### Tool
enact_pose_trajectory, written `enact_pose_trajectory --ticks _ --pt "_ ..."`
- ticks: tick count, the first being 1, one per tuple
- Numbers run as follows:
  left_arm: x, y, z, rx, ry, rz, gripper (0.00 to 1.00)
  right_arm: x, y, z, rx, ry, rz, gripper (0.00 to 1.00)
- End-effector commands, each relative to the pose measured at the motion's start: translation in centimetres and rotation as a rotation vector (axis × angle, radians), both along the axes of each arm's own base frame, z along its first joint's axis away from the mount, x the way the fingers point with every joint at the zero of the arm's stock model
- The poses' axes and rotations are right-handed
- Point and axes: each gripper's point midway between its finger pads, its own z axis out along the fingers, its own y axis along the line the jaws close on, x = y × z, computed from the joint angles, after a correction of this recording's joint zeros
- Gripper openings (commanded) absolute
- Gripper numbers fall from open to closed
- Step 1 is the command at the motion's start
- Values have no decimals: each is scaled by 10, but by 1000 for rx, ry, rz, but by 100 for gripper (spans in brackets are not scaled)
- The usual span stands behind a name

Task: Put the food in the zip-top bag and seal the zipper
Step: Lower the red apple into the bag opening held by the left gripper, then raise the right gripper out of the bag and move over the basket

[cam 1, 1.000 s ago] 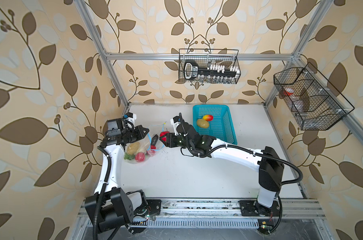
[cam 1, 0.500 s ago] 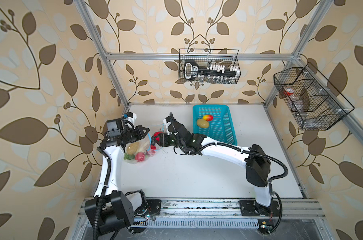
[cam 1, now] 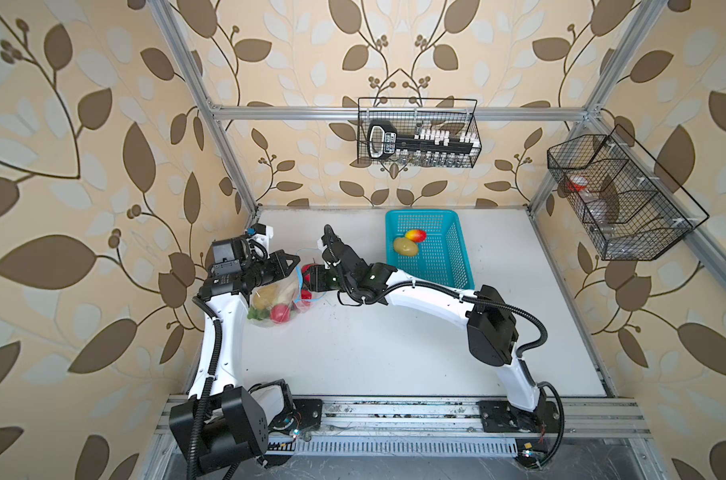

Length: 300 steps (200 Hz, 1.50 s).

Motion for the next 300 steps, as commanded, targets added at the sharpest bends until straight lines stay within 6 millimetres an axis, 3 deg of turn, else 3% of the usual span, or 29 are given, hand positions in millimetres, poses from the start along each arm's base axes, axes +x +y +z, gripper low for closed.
enact_pose_trajectory --ticks 1,37,64,90,95,140,184,189,236,300 --pt "-1 1 16 -11 -43 5 0 2 9 -8 -26 18 26 50" --pt "-2 0 17 -22 -41 0 0 5 14 -13 -16 30 25 64" --pt "-2 0 18 -21 -44 2 0 6 13 -6 -6 19 29 75" --pt "-2 0 18 -17 -46 3 0 3 12 3 12 -1 45 80" --pt "-2 0 18 -17 -46 3 0 2 12 4 14 -3 48 85" --pt "-1 1 15 -15 -38 5 0 -4 -3 10 19 -19 32 89" --pt "-1 1 16 -15 -40 8 0 -9 -21 37 48 -61 14 95" --pt "-1 2 16 -13 -43 7 0 -10 -21 39 49 -65 17 100" --pt "-1 2 14 -9 -41 6 0 -19 -38 64 71 -104 7 100" --pt "0 3 12 -3 -38 9 0 -13 -73 74 43 -121 -56 100"
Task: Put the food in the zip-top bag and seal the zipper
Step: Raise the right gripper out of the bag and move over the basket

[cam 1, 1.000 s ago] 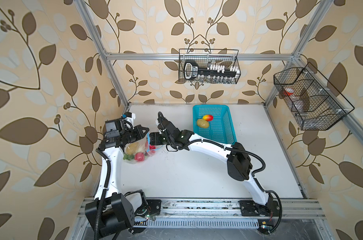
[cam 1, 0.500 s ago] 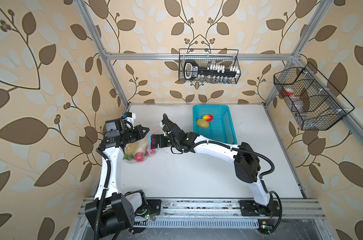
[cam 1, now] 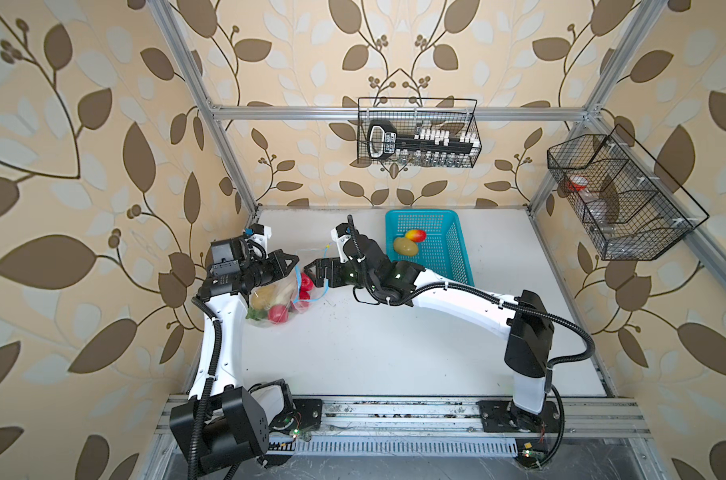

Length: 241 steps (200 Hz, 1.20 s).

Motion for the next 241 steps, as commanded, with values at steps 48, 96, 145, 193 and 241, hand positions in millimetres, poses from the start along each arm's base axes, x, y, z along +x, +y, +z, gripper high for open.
enact_pose_trajectory --ticks 48,96,145,193,241 --pt "-1 1 11 14 -49 -7 0 18 -57 4 -88 -40 -119 100" --pt "0 3 10 21 -46 5 0 39 -122 3 -346 -133 -223 100" --pt "-2 -1 15 7 -67 -22 0 64 -176 -5 -454 -131 -283 100" --pt "-1 1 11 15 -68 -17 0 93 -219 -29 -555 -52 -289 100" --pt "2 7 3 48 -51 2 0 115 -240 -66 -801 -81 -188 100"
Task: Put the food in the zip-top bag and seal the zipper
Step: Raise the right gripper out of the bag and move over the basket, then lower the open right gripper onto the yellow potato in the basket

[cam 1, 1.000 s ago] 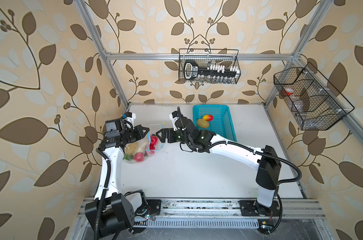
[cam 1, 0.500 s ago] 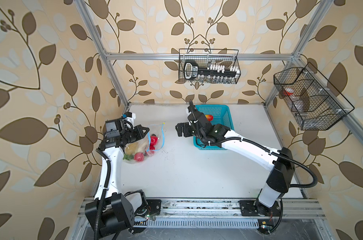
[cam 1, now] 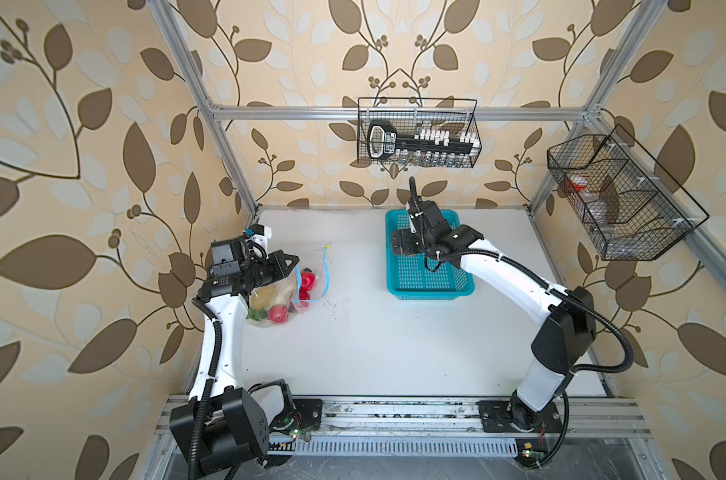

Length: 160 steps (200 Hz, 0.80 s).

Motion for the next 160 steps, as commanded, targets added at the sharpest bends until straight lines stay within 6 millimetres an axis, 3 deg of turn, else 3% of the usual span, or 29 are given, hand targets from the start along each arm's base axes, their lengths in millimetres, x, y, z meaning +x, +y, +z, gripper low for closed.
enact_pose_trajectory --ticks 1,29,97,160 --pt "2 5 5 33 -41 -1 0 -1 -4 -24 -173 42 108 100" --pt "3 7 4 41 -39 11 0 14 -14 -41 -217 63 122 100" --pt "5 11 -2 55 -20 27 0 47 -28 -73 -100 123 175 100" --pt "9 16 -9 55 11 49 0 64 -36 -108 -42 177 194 100"
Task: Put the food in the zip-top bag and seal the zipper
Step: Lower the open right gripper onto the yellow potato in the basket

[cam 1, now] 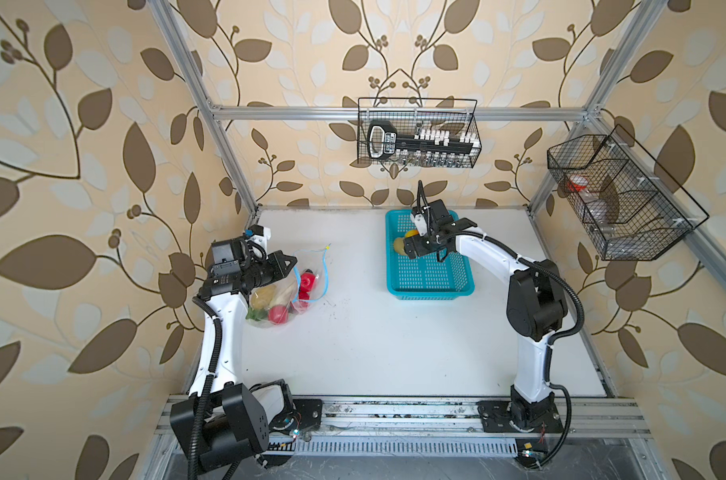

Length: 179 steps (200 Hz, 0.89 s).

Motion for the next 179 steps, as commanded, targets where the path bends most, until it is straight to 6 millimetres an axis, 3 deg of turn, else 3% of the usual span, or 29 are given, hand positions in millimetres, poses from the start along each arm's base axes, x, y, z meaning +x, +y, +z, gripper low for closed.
enact_pose_trajectory --ticks 1,117,179 --pt "4 8 2 29 -19 19 0 10 8 -5 27 -5 47 100" --pt "6 9 -5 32 0 11 0 26 14 -17 62 -4 60 100" --pt "7 10 -8 28 10 10 0 39 19 -34 45 16 86 98"
